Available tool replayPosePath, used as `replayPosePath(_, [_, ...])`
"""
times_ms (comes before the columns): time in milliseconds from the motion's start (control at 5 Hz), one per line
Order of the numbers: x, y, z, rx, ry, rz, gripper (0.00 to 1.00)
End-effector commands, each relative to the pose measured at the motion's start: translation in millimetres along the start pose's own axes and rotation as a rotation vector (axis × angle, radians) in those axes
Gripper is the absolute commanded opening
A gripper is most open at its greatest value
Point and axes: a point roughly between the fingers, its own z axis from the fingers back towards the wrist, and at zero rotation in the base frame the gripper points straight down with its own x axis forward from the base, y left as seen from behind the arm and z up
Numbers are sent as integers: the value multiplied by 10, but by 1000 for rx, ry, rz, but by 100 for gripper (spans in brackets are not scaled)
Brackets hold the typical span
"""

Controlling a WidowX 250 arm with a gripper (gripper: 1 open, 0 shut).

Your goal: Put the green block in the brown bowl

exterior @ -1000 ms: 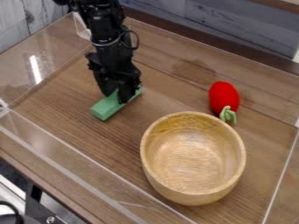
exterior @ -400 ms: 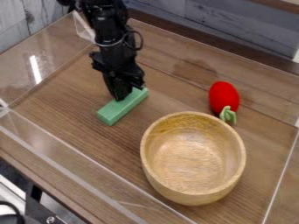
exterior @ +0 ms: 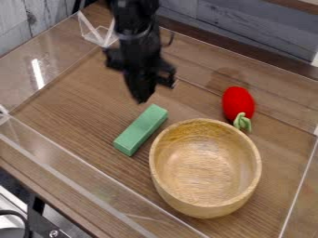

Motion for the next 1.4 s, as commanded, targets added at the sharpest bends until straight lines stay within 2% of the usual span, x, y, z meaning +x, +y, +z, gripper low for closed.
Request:
replayPosePath(0, [-130, -79, 93, 14, -33, 52, 100])
replayPosePath(200, [-189, -68, 39, 30, -33, 125, 0])
replayPosePath(400, [-229, -132, 80, 46, -43, 194, 0])
replayPosePath(800, [-390, -473, 129, 59, -69, 221, 0])
replayPosePath(1200, [-298, -858, 198, 36, -65, 201, 0])
